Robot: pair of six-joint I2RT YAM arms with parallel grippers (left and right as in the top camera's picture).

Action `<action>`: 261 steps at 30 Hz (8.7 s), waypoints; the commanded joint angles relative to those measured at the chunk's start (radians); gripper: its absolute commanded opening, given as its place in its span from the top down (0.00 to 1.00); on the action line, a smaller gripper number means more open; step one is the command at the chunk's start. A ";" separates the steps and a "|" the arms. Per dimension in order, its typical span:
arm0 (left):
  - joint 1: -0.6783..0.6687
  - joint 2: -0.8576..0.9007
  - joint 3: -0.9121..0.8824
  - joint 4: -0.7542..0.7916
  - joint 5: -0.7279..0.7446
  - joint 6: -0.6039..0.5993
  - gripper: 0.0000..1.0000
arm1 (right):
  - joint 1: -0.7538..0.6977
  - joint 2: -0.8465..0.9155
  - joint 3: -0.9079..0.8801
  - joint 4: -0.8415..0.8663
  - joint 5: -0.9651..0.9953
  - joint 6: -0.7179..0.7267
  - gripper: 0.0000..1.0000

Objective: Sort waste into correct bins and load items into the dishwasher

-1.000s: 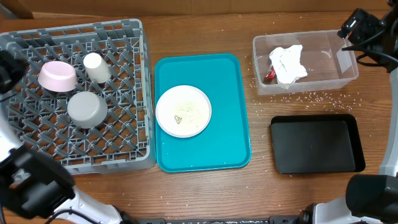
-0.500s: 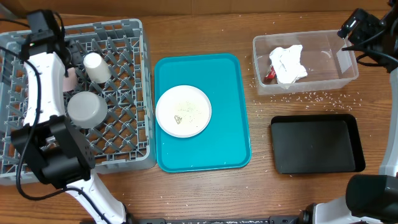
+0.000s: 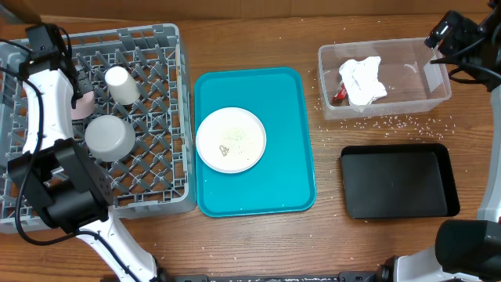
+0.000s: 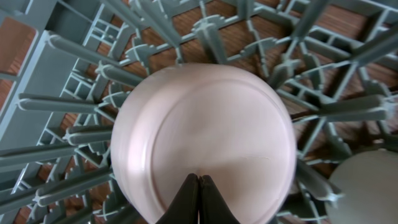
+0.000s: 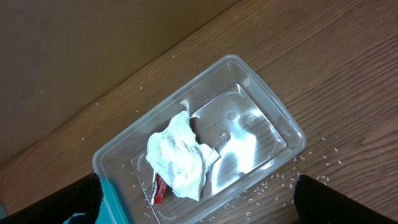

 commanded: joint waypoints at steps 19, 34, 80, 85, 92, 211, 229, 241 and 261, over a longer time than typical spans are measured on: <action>0.095 -0.103 0.021 -0.116 -0.042 -0.109 0.96 | -0.001 -0.013 0.018 0.005 0.004 0.005 0.00; 0.045 -0.422 0.042 -0.082 0.906 -0.109 0.00 | -0.001 -0.012 0.018 0.005 0.005 0.005 0.00; -0.952 0.095 0.038 -0.381 0.222 -0.439 0.96 | -0.001 -0.012 0.018 -0.068 -0.142 0.005 0.00; -0.943 0.097 0.029 -0.375 0.212 -0.442 0.96 | -0.001 -0.012 0.018 -0.100 -0.196 0.005 0.00; -0.949 0.124 0.023 -0.344 0.220 -0.439 0.96 | -0.001 -0.012 0.018 -0.105 -0.229 0.005 0.00; -0.298 0.089 0.607 -0.745 0.182 -0.333 0.00 | 1.143 0.600 -0.040 0.112 0.171 0.107 0.71; -0.298 0.089 0.607 -0.747 0.182 -0.333 0.00 | 1.144 0.600 -0.037 0.124 0.223 0.114 0.96; -0.298 0.089 0.607 -0.747 0.182 -0.333 0.00 | 1.144 0.599 0.031 0.103 0.246 0.113 0.96; -0.298 0.089 0.607 -0.742 0.182 -0.333 0.00 | 1.144 0.599 0.036 0.074 0.478 0.105 0.96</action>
